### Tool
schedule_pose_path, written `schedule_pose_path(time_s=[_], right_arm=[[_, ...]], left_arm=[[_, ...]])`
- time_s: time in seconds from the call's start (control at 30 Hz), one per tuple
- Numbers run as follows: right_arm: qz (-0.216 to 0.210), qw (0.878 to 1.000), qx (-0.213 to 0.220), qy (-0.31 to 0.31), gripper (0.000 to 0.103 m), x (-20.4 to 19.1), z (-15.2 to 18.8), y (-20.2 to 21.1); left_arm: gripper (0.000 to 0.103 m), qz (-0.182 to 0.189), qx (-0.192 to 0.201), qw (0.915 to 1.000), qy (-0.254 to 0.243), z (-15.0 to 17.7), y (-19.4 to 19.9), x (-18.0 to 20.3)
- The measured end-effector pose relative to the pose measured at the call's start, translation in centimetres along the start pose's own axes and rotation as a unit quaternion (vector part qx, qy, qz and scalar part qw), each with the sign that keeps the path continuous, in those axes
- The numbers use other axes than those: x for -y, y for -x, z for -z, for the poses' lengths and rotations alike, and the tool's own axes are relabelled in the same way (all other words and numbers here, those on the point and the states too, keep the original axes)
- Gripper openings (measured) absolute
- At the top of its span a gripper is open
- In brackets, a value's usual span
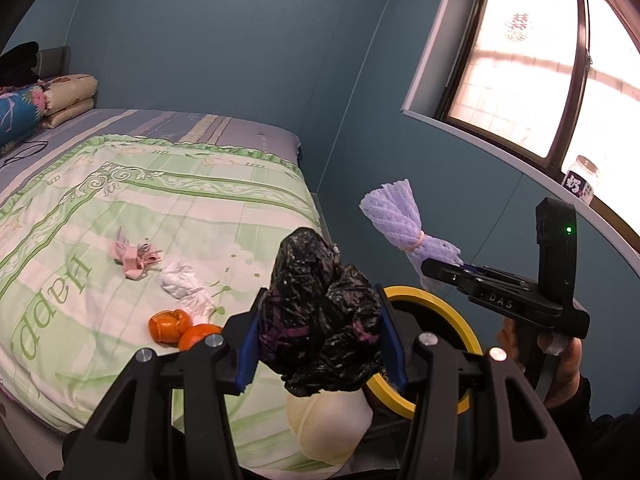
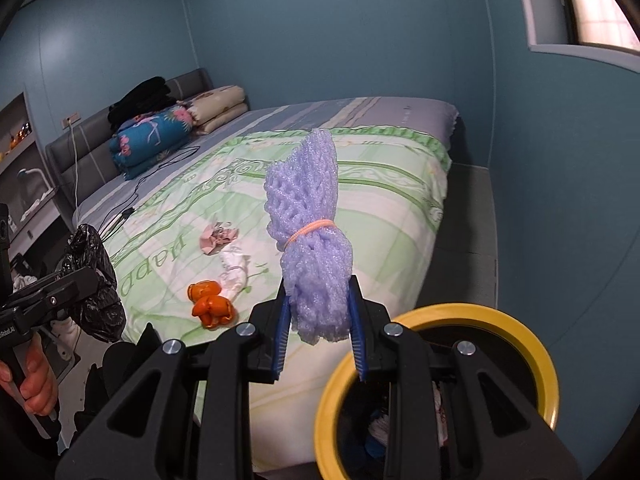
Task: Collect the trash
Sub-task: 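Carry the black bag and lavender net over the bin with both tools, then open both tools to drop the black bag and lavender net into the bin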
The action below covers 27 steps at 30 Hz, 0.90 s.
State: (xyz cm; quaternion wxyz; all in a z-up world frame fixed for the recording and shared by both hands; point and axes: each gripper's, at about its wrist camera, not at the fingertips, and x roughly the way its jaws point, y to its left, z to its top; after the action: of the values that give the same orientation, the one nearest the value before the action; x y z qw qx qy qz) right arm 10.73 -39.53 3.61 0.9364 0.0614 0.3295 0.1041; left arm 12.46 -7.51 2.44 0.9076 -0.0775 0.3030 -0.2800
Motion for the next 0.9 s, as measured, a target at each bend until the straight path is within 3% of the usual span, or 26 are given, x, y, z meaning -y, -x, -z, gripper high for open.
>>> schedule_pose_path(time_s=[0.57, 0.9], right_arm=[[0.053, 0.998, 0.004, -0.043, 0.025, 5.8, 2.1, 1.9], [0.074, 0.994, -0.020, -0.076, 0.025, 8.6, 3.5, 1.1]], left_arm=[[0.047, 0.053, -0.042, 0.9962, -0.055, -0.1, -5.5, 6.4], [0.047, 0.100, -0.084, 0.9892, -0.066, 1.3, -10.3, 8.7]])
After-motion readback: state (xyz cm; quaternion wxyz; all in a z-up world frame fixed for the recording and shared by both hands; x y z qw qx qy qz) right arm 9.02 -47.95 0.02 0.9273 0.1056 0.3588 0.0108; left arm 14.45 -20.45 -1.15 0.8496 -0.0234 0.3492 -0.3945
